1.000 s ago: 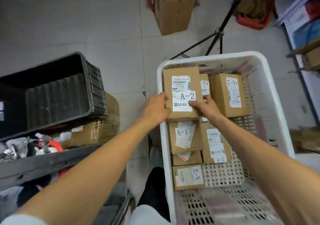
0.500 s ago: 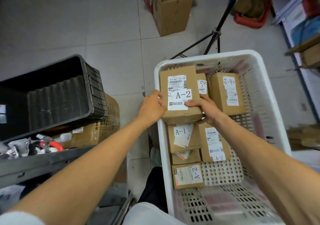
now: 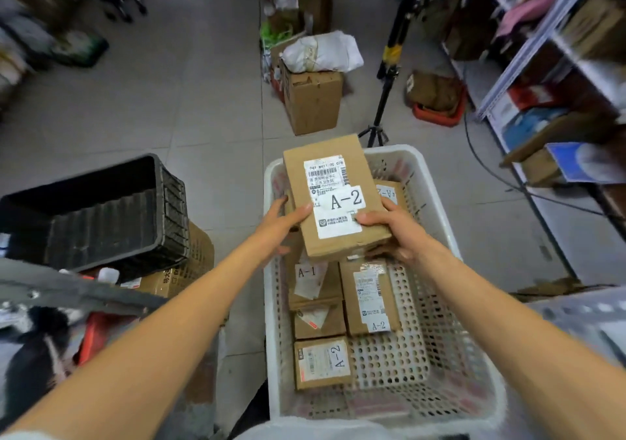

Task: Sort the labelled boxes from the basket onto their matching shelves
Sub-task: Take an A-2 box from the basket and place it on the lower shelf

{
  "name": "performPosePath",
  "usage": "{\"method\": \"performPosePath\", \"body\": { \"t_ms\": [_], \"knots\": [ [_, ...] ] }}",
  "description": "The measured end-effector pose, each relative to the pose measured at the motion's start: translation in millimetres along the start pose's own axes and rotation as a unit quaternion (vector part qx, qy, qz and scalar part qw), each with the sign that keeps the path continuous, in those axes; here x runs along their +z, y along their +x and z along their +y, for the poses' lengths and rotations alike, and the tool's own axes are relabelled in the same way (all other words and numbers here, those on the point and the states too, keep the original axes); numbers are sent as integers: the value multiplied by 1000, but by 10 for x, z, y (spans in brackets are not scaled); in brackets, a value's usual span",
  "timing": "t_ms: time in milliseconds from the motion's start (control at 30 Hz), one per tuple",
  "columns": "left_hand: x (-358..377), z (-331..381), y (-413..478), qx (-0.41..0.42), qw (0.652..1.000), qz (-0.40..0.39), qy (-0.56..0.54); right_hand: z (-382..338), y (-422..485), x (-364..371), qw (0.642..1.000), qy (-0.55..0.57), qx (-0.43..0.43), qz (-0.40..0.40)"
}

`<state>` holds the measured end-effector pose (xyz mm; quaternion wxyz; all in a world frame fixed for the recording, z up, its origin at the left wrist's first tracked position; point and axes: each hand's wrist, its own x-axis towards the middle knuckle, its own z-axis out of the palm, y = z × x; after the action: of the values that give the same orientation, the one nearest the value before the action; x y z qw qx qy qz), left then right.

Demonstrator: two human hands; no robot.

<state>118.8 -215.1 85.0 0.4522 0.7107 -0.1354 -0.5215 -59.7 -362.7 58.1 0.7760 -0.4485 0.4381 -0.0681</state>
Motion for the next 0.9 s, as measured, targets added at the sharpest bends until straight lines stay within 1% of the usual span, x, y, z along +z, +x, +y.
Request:
{"method": "performPosePath", "body": {
  "t_ms": [100,200,300,400,567,767,900],
  "knots": [
    [151,150,-336,61,996,-19,-56,-226,-315,34,997,35,-57,-41],
    [224,282,-654,120,988,-5,-97,-433,-545,156,992,48,-91,-72],
    [182,389,-932,173,981,13,-88,-587,-786,245,987,12,-121,-102],
    [98,507,-1190,215,975,28,-41,-636,-983,301,980,-26,-165,-111],
    [-14,548,-1461,249,968,23,-11,-612,-1233,482,956,-119,-237,-123],
    [-79,298,-1656,261,965,6,-7,-415,-1539,611,945,-167,-264,-92],
    [-150,57,-1757,252,968,-13,-14,-143,-1779,754,947,-167,-267,-65]
  ]
}}
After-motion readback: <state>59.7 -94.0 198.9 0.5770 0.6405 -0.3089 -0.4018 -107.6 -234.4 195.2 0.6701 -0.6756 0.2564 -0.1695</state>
